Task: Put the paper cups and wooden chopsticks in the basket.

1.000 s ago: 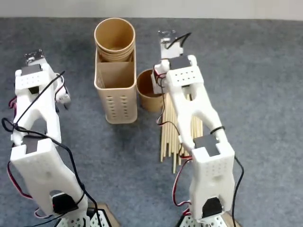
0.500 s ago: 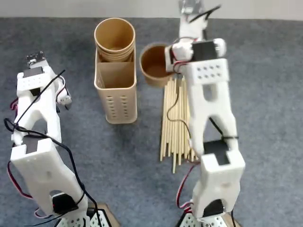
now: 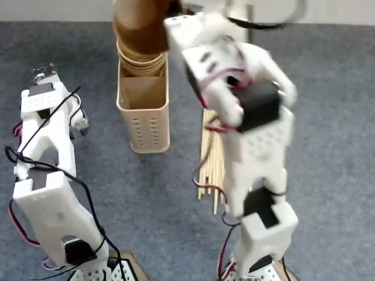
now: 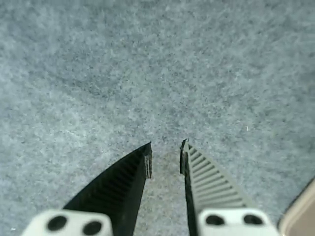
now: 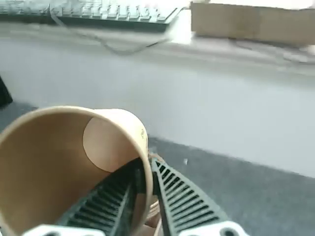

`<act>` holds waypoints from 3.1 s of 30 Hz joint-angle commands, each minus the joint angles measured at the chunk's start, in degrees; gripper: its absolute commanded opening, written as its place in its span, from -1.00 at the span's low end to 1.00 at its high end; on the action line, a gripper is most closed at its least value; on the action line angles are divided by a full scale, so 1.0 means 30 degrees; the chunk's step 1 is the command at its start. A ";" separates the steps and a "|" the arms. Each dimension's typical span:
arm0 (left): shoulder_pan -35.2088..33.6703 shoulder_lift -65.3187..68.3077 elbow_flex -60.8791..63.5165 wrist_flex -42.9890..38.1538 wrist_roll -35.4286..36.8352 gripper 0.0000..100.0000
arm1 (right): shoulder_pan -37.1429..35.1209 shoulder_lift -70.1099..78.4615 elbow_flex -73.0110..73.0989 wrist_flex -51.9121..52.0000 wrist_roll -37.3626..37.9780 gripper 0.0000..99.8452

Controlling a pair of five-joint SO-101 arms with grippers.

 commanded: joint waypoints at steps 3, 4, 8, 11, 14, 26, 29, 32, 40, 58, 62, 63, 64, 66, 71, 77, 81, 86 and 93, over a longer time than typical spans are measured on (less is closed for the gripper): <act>0.0425 -0.0161 -0.0073 -0.0176 0.0293 -0.73 | -0.0220 0.2681 0.1099 -0.0337 0.0440 -0.99; 0.0425 -0.0161 -0.0073 -0.0176 0.0293 -0.73 | -0.0161 0.3062 0.1070 -0.0337 0.0440 -0.99; 0.0425 -0.0161 -0.0073 -0.0176 0.0293 -0.73 | 0.0073 0.3648 0.1099 -0.0718 0.0469 -0.99; 0.0454 -0.0161 -0.0073 -0.0176 0.0293 -0.73 | 0.0073 0.3648 0.1099 -0.1597 0.0645 -0.96; 0.0630 -0.0161 -0.0073 -0.0176 0.0293 -0.74 | -0.0190 0.3648 0.1099 -0.2095 0.2198 -0.64; 0.0659 -0.0161 -0.0073 -0.0176 0.0293 -0.74 | -0.0864 0.3414 0.0718 -0.2095 0.3458 -0.12; 0.0659 -0.0161 -0.0073 -0.0205 0.0293 -0.74 | -0.0864 0.3179 -0.0161 -0.2037 0.3487 -0.13; 0.0659 -0.0161 -0.0073 -0.0322 0.0293 -0.74 | -0.0864 0.2828 -0.1158 -0.1949 0.3546 -0.13; 0.0806 -0.0249 0.0659 -0.1084 0.0205 -0.74 | -0.0864 0.2769 -0.0777 -0.2974 0.4425 -0.13; 0.0835 -0.0249 0.0630 -0.1114 0.0205 -0.74 | -0.1275 0.0044 -0.2125 0.2359 0.4454 -0.13; 0.0835 -0.0249 0.0630 -0.1114 0.0205 -0.74 | -0.1714 -0.1480 -0.3238 0.4762 0.4454 -0.13; 0.0835 -0.0249 0.0630 -0.1114 0.0205 -0.74 | -0.1802 -0.1773 -0.3267 0.5231 0.4454 -0.13; 0.0835 -0.0249 0.0630 -0.1114 0.0205 -0.74 | -0.1832 -0.1949 -0.3238 0.5700 0.4454 -0.13; 0.0835 -0.0220 0.0630 -0.1114 0.0205 -0.74 | -0.1802 -0.2037 -0.3267 0.6286 0.4484 -0.13; 0.0835 -0.0220 0.0630 -0.1114 0.0205 -0.74 | -0.1744 -0.1509 -0.2505 0.5495 0.4513 -0.13; 0.0777 -0.0220 0.0630 -0.1026 0.0205 -0.74 | -0.1509 0.1538 -0.0190 -0.0015 0.6154 -0.13; 0.0806 -0.0249 0.0630 -0.1084 0.0205 -0.74 | -0.1128 0.3619 0.0161 -0.4410 0.6359 -0.13; 0.0806 -0.0249 0.0630 -0.1114 0.0205 -0.74 | -0.0894 0.5348 0.0190 -0.7751 0.6359 -0.24; 0.0835 -0.0220 0.0601 -0.1114 0.0205 -0.74 | -0.1216 0.5260 0.0190 -1.0212 0.6388 -0.36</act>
